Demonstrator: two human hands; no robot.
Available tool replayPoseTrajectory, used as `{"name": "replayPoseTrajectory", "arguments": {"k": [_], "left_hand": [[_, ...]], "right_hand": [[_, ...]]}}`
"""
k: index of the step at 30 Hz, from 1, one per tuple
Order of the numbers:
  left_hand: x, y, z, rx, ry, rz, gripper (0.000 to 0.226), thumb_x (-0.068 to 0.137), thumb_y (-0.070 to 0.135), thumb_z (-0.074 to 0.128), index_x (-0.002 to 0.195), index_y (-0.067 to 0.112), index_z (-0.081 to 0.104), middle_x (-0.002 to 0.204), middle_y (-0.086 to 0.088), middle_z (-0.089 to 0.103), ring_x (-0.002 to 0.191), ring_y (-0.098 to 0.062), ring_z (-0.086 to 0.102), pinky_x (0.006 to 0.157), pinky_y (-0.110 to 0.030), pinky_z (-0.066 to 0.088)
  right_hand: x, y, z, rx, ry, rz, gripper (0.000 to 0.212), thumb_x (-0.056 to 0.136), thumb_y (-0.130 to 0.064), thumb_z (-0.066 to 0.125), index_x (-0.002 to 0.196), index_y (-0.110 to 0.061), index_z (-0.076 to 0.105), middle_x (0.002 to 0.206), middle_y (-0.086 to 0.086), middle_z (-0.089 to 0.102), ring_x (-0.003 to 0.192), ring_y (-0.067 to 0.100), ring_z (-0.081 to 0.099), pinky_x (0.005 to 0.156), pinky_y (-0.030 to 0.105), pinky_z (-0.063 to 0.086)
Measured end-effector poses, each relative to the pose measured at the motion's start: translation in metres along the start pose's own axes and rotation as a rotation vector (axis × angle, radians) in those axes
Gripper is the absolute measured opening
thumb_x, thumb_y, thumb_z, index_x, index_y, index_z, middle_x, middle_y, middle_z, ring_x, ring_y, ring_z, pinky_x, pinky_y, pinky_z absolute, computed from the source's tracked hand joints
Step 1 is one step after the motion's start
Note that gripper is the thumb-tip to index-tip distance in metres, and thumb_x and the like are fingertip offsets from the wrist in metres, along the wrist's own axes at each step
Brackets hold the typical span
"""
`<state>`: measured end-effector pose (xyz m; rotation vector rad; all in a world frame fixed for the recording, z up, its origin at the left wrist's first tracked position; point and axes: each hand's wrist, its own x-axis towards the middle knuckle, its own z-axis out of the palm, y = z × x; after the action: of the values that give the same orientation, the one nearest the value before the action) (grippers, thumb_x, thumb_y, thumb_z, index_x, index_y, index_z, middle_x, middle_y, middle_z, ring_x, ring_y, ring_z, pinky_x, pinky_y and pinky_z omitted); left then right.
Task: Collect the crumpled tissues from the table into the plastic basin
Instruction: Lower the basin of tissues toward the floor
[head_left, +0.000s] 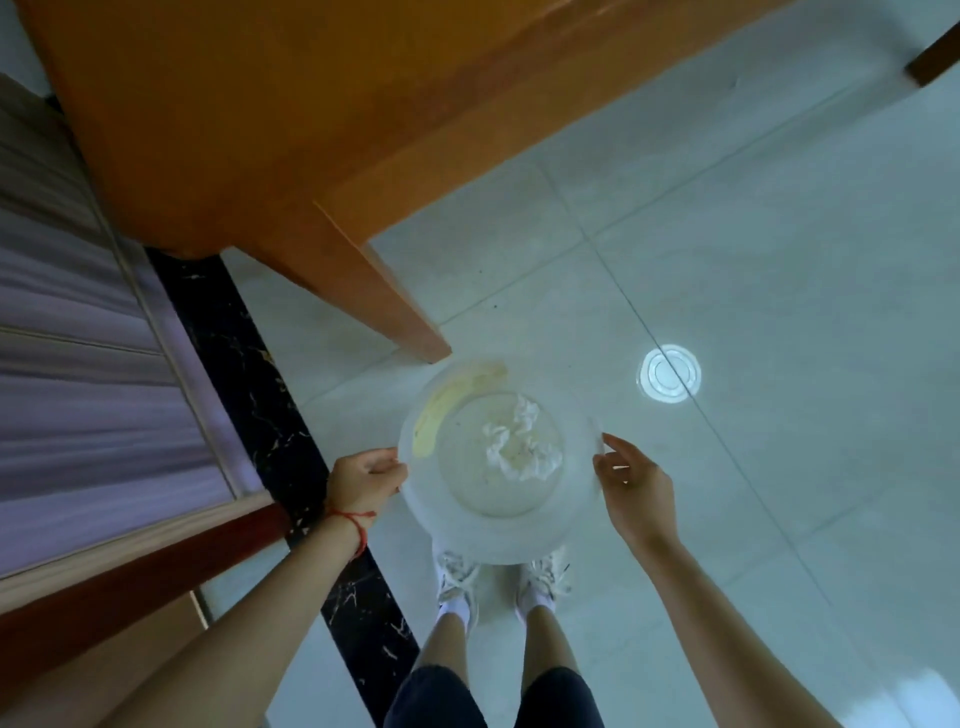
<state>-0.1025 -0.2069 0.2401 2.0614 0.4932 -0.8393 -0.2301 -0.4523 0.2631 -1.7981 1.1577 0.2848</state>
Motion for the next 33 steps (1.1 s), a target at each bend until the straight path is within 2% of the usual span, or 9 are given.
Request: {"name": "replayPoseTrajectory", "arguments": {"k": [4,8,11,15,19,23,27,30,33], "left_hand": [[0.049,-0.019,0.023,0.026,0.038,-0.005,0.031,0.074,-0.002,0.064,0.105,-0.004,0.065,0.091,-0.015,0.069,0.073,-0.024,0.063,0.054,-0.008,0.051],[0.091,-0.033,0.043,0.055,0.032,-0.001,0.032,0.074,-0.003,0.064,0.105,-0.003,0.064,0.091,-0.012,0.067,0.072,-0.021,0.062,0.068,-0.024,0.056],[0.129,-0.043,0.058,0.032,0.029,-0.032,0.034,0.072,-0.003,0.066,0.106,-0.004,0.064,0.098,-0.015,0.068,0.086,-0.029,0.064,0.083,-0.036,0.053],[0.17,-0.053,0.077,0.002,0.028,-0.048,0.033,0.071,-0.001,0.068,0.104,-0.004,0.064,0.095,-0.012,0.067,0.086,-0.029,0.064,0.082,-0.034,0.052],[0.201,-0.058,0.091,-0.012,0.039,-0.021,0.035,0.072,-0.003,0.068,0.107,-0.005,0.062,0.098,-0.01,0.064,0.085,-0.027,0.062,0.068,-0.023,0.058],[0.223,-0.068,0.098,-0.02,0.034,-0.013,0.039,0.071,-0.001,0.07,0.109,-0.005,0.061,0.101,-0.011,0.064,0.09,-0.029,0.062,0.084,-0.036,0.053],[0.238,-0.078,0.101,0.023,0.028,-0.008,0.041,0.069,-0.001,0.071,0.109,-0.004,0.062,0.104,-0.014,0.065,0.092,-0.03,0.063,0.089,-0.041,0.05],[0.245,-0.083,0.102,0.045,0.036,0.008,0.043,0.068,0.001,0.073,0.11,-0.001,0.062,0.102,-0.01,0.065,0.094,-0.03,0.064,0.09,-0.042,0.051],[0.245,-0.082,0.102,0.036,0.021,0.008,0.043,0.069,0.0,0.072,0.111,-0.001,0.062,0.102,-0.01,0.064,0.096,-0.029,0.063,0.091,-0.041,0.05]], "right_hand": [[0.044,0.028,0.033,0.041,-0.019,0.036,0.03,0.087,-0.016,0.056,0.117,-0.016,0.06,0.086,0.001,0.064,0.078,0.015,0.059,0.074,0.022,0.038],[0.08,0.052,0.063,0.097,-0.001,0.067,0.03,0.087,-0.015,0.058,0.116,-0.015,0.06,0.085,0.0,0.063,0.077,0.016,0.06,0.074,0.021,0.038],[0.11,0.072,0.091,0.126,0.025,0.086,0.029,0.087,-0.017,0.058,0.116,-0.016,0.06,0.086,-0.001,0.063,0.071,0.016,0.057,0.073,0.021,0.036],[0.144,0.093,0.119,0.165,0.063,0.1,0.029,0.087,-0.017,0.057,0.117,-0.015,0.06,0.091,0.002,0.065,0.074,0.017,0.059,0.072,0.021,0.038],[0.171,0.105,0.14,0.171,0.075,0.11,0.03,0.087,-0.017,0.057,0.117,-0.017,0.06,0.087,-0.002,0.063,0.075,0.016,0.06,0.065,0.017,0.035],[0.192,0.11,0.156,0.174,0.075,0.107,0.031,0.088,-0.017,0.056,0.119,-0.018,0.059,0.089,-0.001,0.064,0.078,0.016,0.06,0.067,0.018,0.036],[0.205,0.115,0.167,0.182,0.076,0.095,0.031,0.088,-0.018,0.056,0.119,-0.018,0.058,0.094,0.001,0.066,0.083,0.019,0.064,0.069,0.021,0.039],[0.211,0.119,0.171,0.189,0.089,0.085,0.031,0.087,-0.018,0.056,0.118,-0.019,0.059,0.089,-0.002,0.063,0.076,0.015,0.061,0.054,0.007,0.039],[0.211,0.12,0.172,0.201,0.093,0.075,0.031,0.088,-0.019,0.057,0.119,-0.019,0.059,0.089,-0.002,0.063,0.071,0.017,0.06,0.053,-0.002,0.037]]}}
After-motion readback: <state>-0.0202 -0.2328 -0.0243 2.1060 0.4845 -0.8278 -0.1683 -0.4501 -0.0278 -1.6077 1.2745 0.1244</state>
